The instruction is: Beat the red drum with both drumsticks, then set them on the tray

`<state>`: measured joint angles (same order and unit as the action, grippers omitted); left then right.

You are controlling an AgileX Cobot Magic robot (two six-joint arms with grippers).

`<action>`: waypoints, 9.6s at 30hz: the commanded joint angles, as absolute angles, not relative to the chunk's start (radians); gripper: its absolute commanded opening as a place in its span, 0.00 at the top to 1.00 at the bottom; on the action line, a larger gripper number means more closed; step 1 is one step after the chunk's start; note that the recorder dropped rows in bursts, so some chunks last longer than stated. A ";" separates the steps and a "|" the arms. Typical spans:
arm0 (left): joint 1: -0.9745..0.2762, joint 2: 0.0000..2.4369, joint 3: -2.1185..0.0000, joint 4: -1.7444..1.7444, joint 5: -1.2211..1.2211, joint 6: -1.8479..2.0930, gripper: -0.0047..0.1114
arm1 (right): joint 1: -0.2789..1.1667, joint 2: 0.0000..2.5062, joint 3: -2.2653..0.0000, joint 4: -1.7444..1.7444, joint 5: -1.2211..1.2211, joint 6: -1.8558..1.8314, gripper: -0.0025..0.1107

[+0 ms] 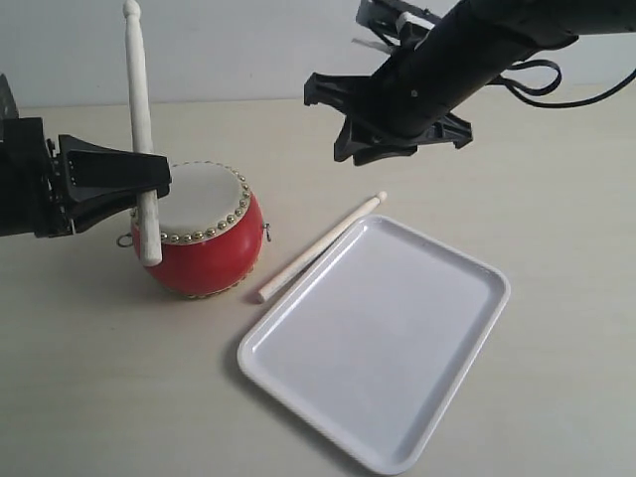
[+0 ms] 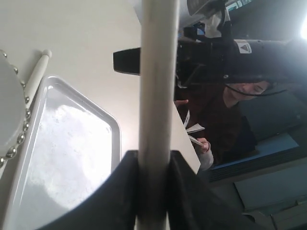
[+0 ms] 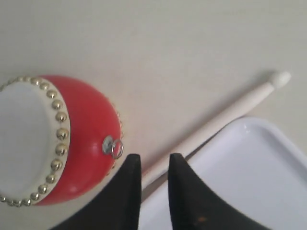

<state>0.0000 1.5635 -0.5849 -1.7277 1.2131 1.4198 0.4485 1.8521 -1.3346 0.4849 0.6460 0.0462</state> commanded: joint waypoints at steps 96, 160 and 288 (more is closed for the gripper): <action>0.004 1.350 -0.588 -1.744 1.221 1.436 0.96 | 0.685 2.178 -1.505 0.018 0.638 1.345 0.64; 0.004 1.350 -0.594 -1.744 1.221 1.389 0.96 | 0.654 2.061 -1.505 -0.142 0.627 1.257 0.98; -0.235 1.424 -0.992 -0.172 1.134 0.367 0.96 | 0.733 1.884 -1.650 0.170 1.221 -0.242 0.98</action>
<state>-0.2583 1.5245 -0.9850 -0.1771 1.1150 0.3930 0.7318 1.7831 -1.6750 0.1281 1.2231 -0.2371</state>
